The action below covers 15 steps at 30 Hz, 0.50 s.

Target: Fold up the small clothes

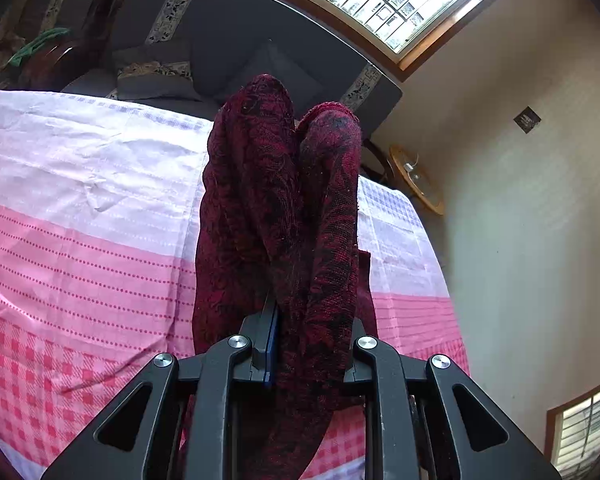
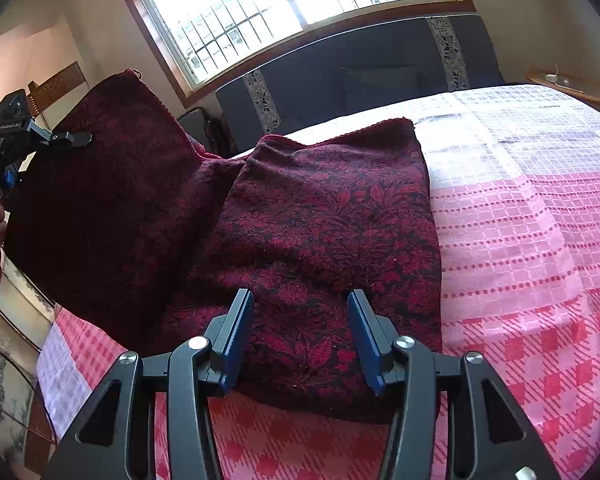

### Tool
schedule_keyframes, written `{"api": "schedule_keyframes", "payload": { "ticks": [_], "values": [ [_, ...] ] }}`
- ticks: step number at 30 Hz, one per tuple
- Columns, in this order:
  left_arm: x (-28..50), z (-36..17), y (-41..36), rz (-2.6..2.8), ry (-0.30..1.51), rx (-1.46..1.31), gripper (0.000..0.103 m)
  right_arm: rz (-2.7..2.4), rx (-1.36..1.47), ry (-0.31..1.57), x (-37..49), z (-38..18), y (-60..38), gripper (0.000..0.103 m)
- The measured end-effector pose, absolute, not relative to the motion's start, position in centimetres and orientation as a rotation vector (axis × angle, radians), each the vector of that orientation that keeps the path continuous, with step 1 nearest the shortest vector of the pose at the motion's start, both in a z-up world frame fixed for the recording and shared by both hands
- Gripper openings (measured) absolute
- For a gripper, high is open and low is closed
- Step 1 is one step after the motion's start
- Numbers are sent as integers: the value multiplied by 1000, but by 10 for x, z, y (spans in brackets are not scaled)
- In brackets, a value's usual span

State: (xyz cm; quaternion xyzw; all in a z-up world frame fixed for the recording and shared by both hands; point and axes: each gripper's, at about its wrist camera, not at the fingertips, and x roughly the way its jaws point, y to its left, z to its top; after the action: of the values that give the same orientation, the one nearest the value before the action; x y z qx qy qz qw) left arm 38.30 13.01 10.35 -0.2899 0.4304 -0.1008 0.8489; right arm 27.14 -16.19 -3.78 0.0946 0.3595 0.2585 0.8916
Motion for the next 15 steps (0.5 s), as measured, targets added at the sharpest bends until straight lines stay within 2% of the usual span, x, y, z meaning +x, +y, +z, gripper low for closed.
{"api": "schedule_keyframes", "payload": {
  "ticks": [9,10,13,15],
  "values": [
    [374,108,133,-172,902,-599,20,639,135,692,271,-18,-132,46],
    [374,108,133,-169,901,-601,20,655,132,684,275,-13,-127,42],
    [374,108,135,-153,900,-615,20,679,81,664,292,2,-104,10],
    [372,107,138,-143,894,-626,20,678,54,678,312,8,-86,9]
  ]
}}
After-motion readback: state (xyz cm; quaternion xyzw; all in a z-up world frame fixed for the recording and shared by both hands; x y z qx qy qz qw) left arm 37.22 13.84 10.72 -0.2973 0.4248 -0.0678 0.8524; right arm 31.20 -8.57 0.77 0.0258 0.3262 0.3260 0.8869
